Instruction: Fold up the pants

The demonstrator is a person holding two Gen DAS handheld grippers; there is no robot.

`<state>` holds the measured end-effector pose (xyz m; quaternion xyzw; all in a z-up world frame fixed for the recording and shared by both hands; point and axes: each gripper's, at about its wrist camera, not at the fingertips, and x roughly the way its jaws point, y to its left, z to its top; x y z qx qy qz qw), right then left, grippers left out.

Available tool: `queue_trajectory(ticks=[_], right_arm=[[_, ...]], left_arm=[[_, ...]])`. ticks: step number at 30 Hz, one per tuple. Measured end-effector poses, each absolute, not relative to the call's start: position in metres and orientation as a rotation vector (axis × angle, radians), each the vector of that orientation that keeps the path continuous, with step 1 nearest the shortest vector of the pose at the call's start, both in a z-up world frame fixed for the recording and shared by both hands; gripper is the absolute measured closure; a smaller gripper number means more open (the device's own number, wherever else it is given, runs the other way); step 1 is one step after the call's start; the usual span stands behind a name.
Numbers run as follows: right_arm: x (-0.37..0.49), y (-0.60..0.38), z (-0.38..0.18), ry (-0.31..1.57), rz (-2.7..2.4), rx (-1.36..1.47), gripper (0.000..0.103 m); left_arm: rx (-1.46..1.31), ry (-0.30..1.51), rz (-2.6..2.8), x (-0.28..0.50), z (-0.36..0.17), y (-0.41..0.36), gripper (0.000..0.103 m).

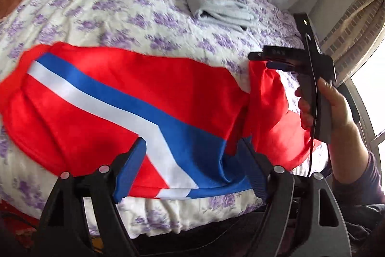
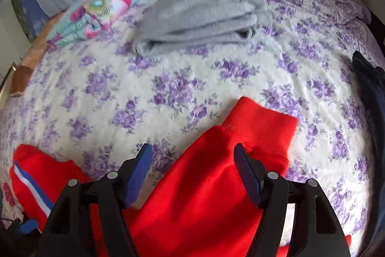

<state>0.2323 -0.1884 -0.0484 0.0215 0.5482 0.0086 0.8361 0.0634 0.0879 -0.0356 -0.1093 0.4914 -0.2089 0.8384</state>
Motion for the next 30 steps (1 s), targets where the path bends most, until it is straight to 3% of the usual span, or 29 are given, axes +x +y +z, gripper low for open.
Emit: queue_trajectory(ticks=[1, 3, 8, 11, 15, 19, 21, 23, 28, 30], right_arm=[[0.234, -0.186, -0.061, 1.195, 0.009, 0.007, 0.086], [0.219, -0.198, -0.055, 1.135, 0.058, 0.067, 0.097], [0.098, -0.273, 0.008, 0.727, 0.098, 0.284, 0.098], [-0.007, -0.317, 0.002, 0.467, 0.082, 0.446, 0.097], [-0.065, -0.335, -0.061, 0.527, 0.013, 0.579, 0.097], [-0.08, -0.358, -0.088, 0.58, 0.03, 0.704, 0.093], [-0.085, -0.361, -0.082, 0.547, 0.008, 0.697, 0.07], [-0.089, -0.367, -0.072, 0.487, 0.022, 0.701, 0.038], [-0.073, -0.388, -0.067, 0.515, -0.021, 0.737, 0.037], [-0.061, -0.398, -0.078, 0.591, -0.031, 0.791, 0.047]], left_arm=[[-0.247, 1.065, -0.456, 0.067, -0.047, 0.081, 0.028], [-0.248, 1.07, -0.451, 0.067, -0.061, 0.072, 0.027], [-0.256, 1.042, -0.501, 0.06, -0.065, 0.073, 0.025], [-0.287, 1.028, -0.523, 0.058, -0.066, 0.079, 0.025], [-0.271, 1.013, -0.527, 0.056, -0.068, 0.076, 0.024], [-0.252, 1.018, -0.527, 0.055, -0.068, 0.073, 0.023], [-0.263, 1.019, -0.521, 0.055, -0.067, 0.074, 0.022], [-0.277, 1.016, -0.521, 0.054, -0.068, 0.076, 0.022], [-0.299, 1.016, -0.521, 0.054, -0.069, 0.079, 0.021], [-0.3, 1.019, -0.519, 0.056, -0.069, 0.079, 0.02]])
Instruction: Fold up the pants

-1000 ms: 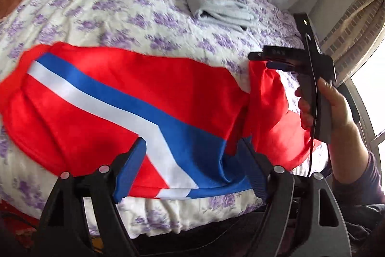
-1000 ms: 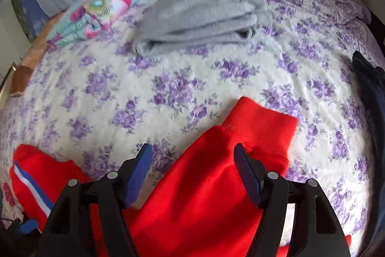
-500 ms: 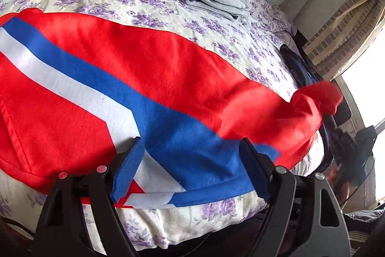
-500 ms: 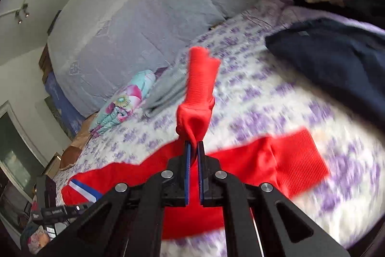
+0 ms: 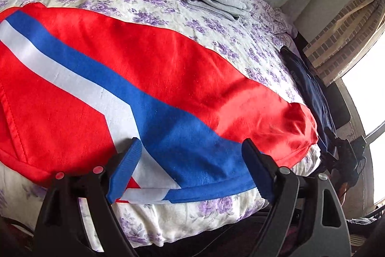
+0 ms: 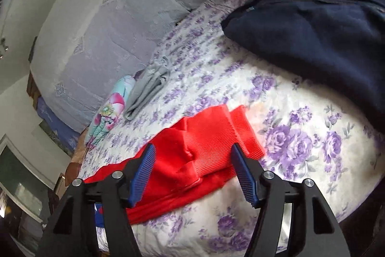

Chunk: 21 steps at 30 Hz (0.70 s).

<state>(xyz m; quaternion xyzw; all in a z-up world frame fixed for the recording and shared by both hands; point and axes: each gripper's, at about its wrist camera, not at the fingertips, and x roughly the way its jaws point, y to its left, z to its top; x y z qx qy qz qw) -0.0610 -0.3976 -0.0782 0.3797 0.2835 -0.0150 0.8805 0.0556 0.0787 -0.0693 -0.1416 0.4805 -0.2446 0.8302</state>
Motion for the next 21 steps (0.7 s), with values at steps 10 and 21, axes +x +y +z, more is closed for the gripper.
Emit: queue_trajectory(ticks=[10, 21], right_arm=[[-0.033, -0.403, -0.071, 0.72, -0.065, 0.589, 0.059], [-0.068, -0.415, -0.026, 0.607, 0.007, 0.517, 0.097]], left_arm=[[-0.287, 1.021, -0.511, 0.057, -0.069, 0.074, 0.014], [-0.282, 1.028, -0.5, 0.057, -0.068, 0.071, 0.014]])
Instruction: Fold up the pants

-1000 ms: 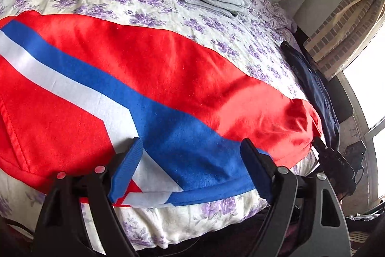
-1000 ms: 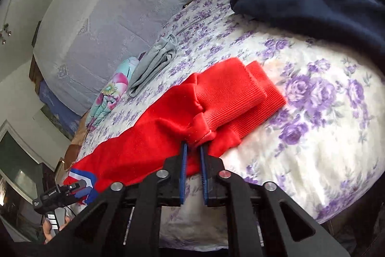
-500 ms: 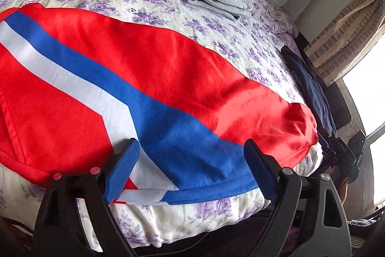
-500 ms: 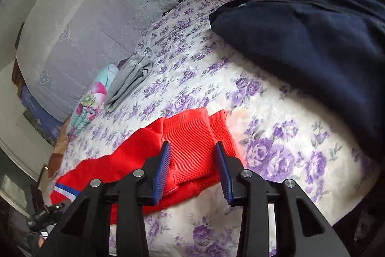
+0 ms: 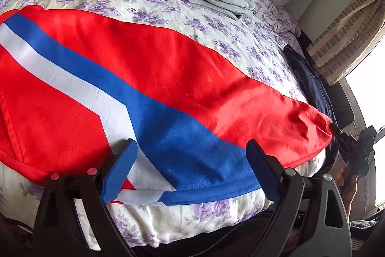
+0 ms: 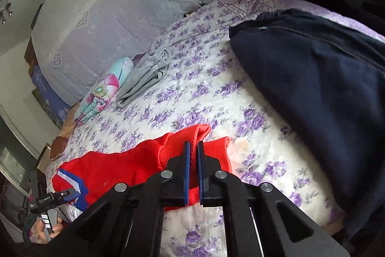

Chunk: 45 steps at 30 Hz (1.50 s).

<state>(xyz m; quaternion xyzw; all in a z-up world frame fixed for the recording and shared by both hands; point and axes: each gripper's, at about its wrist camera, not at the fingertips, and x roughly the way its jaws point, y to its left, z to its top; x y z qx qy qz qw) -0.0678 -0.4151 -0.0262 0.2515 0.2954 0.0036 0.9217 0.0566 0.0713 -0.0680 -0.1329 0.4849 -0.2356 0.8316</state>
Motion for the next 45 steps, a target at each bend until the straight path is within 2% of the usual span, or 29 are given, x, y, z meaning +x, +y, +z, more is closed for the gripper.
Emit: queue_trajectory(ticks=[7, 9, 10, 11, 12, 14, 17, 19, 20, 24, 27, 31, 35, 45], right_arm=[[-0.049, -0.425, -0.076, 0.725, 0.001, 0.532, 0.096], [-0.05, -0.424, -0.074, 0.714, -0.018, 0.512, 0.094], [-0.054, -0.424, -0.068, 0.71, -0.078, 0.482, 0.074], [-0.061, -0.426, -0.06, 0.681, -0.148, 0.451, 0.044], [-0.071, -0.429, -0.05, 0.621, -0.186, 0.443, 0.038], [-0.081, -0.433, -0.028, 0.549, -0.171, 0.455, 0.036], [-0.05, -0.412, 0.002, 0.613, 0.073, 0.461, 0.031], [-0.011, -0.372, 0.015, 0.694, 0.259, 0.43, 0.018], [0.01, -0.349, 0.02, 0.721, 0.334, 0.415, 0.016], [0.104, -0.25, 0.01, 0.922, 0.654, 0.431, 0.015], [0.168, -0.19, -0.018, 1.096, 0.75, 0.501, 0.014], [0.225, -0.136, -0.055, 1.278, 0.808, 0.547, 0.014], [0.239, -0.106, -0.075, 1.397, 0.869, 0.569, 0.014], [0.23, -0.077, -0.078, 1.485, 1.09, 0.696, 0.01]], left_arm=[[-0.265, 1.031, -0.495, 0.052, -0.069, 0.069, 0.014], [-0.247, 1.037, -0.494, 0.049, -0.069, 0.068, 0.014], [-0.242, 1.041, -0.493, 0.047, -0.069, 0.068, 0.014], [-0.24, 1.045, -0.494, 0.045, -0.069, 0.069, 0.014], [-0.243, 1.047, -0.495, 0.043, -0.069, 0.07, 0.014], [-0.259, 1.051, -0.501, 0.039, -0.067, 0.074, 0.014], [-0.261, 1.039, -0.522, 0.036, -0.054, 0.074, 0.014], [-0.229, 1.001, -0.513, 0.039, -0.042, 0.071, 0.014], [-0.212, 0.978, -0.499, 0.042, -0.036, 0.07, 0.014], [-0.168, 0.952, -0.4, 0.061, -0.038, 0.069, 0.01], [-0.173, 1.035, -0.347, 0.072, -0.066, 0.074, 0.01], [-0.087, 1.003, -0.359, 0.058, -0.069, 0.071, 0.01], [-0.16, 1.021, -0.406, 0.059, -0.068, 0.084, 0.009], [-0.236, 1.054, -0.465, 0.064, -0.067, 0.09, 0.006]])
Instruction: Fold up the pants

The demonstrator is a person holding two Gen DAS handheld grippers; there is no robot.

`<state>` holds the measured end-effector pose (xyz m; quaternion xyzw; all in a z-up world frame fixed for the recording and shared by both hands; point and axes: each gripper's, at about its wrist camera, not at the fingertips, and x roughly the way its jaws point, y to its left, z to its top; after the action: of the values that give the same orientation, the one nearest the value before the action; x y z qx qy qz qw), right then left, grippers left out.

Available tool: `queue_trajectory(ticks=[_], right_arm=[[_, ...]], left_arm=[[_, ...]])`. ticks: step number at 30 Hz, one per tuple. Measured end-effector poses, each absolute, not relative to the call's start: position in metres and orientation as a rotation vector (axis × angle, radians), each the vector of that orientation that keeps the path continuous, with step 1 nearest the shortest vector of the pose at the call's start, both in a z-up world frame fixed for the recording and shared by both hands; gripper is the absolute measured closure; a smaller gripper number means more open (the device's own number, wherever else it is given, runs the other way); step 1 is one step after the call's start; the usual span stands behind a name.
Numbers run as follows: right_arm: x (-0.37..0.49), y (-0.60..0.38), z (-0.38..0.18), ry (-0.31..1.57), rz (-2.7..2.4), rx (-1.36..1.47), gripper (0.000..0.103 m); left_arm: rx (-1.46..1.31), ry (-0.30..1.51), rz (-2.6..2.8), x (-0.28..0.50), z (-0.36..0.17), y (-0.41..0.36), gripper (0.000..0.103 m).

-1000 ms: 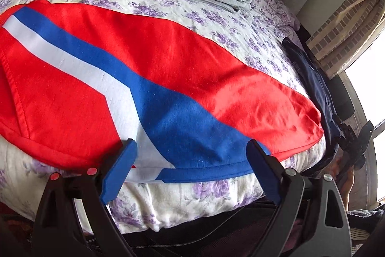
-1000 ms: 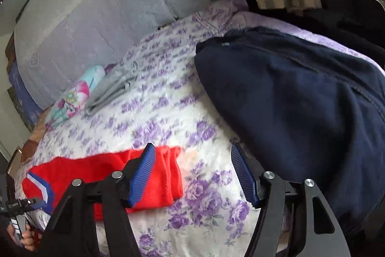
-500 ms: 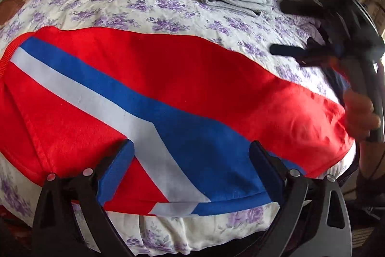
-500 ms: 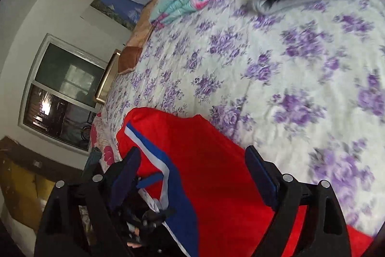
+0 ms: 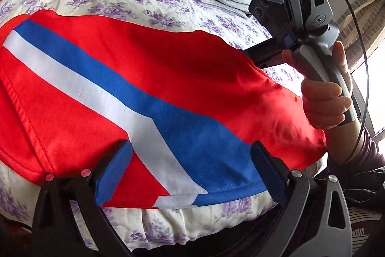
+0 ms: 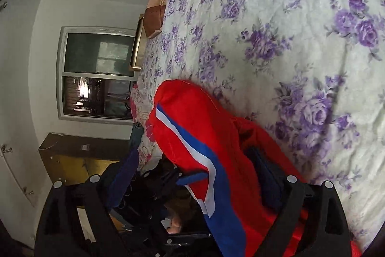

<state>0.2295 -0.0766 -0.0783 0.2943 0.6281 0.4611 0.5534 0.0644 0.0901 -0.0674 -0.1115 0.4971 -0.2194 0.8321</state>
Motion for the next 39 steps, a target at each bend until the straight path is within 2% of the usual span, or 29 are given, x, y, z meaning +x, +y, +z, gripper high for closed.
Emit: queue_trajectory(ticks=[4, 11, 16, 20, 25, 28, 32, 34, 37, 39], right_arm=[[0.223, -0.065, -0.075, 1.479, 1.109, 0.685, 0.008], [0.196, -0.075, -0.032, 1.354, 1.231, 0.66, 0.008], [0.198, -0.067, -0.046, 1.363, 1.179, 0.64, 0.008], [0.223, -0.067, -0.046, 1.195, 0.99, 0.576, 0.008], [0.257, -0.095, -0.06, 1.141, 0.804, 0.551, 0.01], [0.268, -0.13, -0.062, 1.147, 0.77, 0.679, 0.01], [0.226, -0.136, -0.029, 1.128, 0.932, 0.689, 0.009], [0.186, -0.124, -0.015, 1.113, 1.009, 0.634, 0.009], [0.14, -0.121, -0.023, 1.106, 0.972, 0.585, 0.009], [0.128, -0.133, -0.043, 1.11, 0.868, 0.582, 0.009]], left_arm=[[-0.24, 1.055, -0.464, 0.065, -0.067, 0.088, 0.006], [-0.246, 1.061, -0.466, 0.066, -0.066, 0.089, 0.006], [-0.227, 1.056, -0.449, 0.065, -0.067, 0.084, 0.005], [-0.231, 1.058, -0.445, 0.065, -0.067, 0.085, 0.005], [-0.248, 1.066, -0.454, 0.064, -0.066, 0.089, 0.005], [-0.257, 1.064, -0.459, 0.063, -0.066, 0.091, 0.005], [-0.3, 1.051, -0.458, 0.064, -0.054, 0.1, 0.006], [-0.327, 0.978, -0.424, 0.066, -0.036, 0.116, 0.005], [-0.387, 0.917, -0.301, 0.076, -0.022, 0.153, 0.005], [-0.431, 0.935, -0.189, 0.09, -0.036, 0.184, 0.005]])
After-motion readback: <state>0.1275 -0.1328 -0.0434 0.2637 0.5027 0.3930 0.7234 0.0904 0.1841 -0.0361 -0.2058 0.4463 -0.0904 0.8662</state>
